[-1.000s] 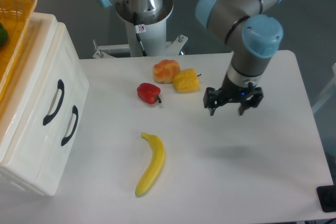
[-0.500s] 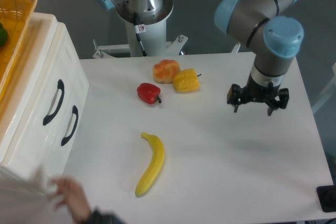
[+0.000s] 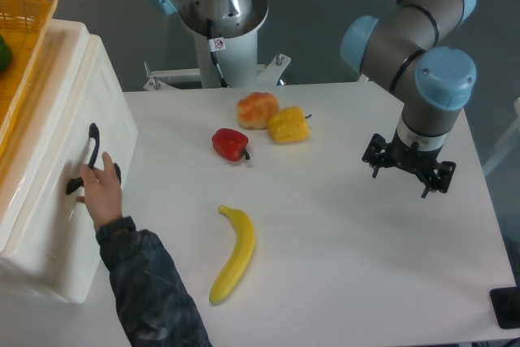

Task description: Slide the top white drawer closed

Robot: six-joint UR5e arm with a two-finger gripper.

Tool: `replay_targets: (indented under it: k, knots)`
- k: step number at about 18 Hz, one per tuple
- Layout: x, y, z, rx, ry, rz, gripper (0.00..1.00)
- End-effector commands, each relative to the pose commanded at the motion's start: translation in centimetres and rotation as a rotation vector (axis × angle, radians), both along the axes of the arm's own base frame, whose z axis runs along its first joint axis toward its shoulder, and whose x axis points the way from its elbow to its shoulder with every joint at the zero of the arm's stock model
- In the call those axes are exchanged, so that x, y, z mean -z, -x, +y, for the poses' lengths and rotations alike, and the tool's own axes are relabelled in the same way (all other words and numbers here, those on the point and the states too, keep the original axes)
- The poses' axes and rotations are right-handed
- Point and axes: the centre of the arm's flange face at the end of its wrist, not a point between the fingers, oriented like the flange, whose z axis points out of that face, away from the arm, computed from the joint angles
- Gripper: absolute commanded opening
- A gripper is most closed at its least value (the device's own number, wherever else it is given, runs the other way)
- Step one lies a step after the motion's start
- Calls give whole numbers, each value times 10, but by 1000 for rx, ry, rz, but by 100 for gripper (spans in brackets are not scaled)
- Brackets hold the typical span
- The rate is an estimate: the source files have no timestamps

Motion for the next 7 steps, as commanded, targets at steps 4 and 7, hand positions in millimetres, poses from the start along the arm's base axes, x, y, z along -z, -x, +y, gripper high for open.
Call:
replay_targets:
  k: [4, 7]
  knots:
    - [1, 9, -14, 46, 3, 0, 100]
    - [1, 14, -21, 35, 3, 0, 100]
